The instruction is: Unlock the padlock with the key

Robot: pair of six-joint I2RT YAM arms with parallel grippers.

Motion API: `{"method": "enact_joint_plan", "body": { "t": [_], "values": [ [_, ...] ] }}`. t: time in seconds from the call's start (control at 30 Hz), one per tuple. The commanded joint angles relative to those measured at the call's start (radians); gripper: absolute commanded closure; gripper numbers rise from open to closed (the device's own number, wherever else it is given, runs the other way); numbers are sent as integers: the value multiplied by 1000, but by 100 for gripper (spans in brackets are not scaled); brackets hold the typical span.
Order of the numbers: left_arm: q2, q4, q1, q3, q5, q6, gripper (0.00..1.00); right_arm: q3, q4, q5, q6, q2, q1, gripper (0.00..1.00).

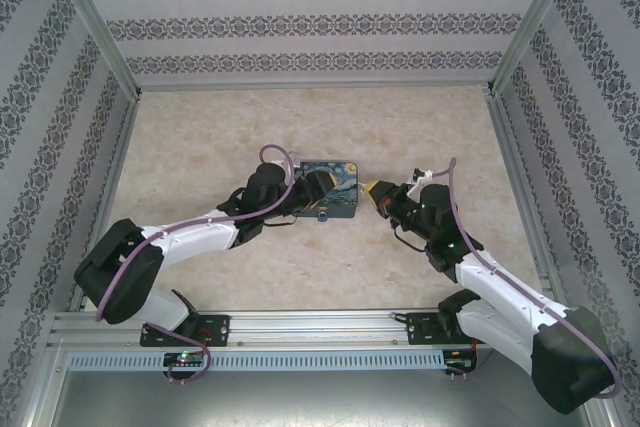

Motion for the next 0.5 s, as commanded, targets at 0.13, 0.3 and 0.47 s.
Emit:
{"method": "enact_joint_plan", "body": {
  "t": [0.13,0.3,0.47],
  "values": [
    [124,234,-53,95,-64,-152,51,-11,14,176,97,-39,60,100],
    [177,268,-66,127,-74,-172,55,-47,31,216,137,-24,82,100],
    [206,303,-71,135,-80,-190,58,-43,34,240,140,-15,98,100]
  ]
}}
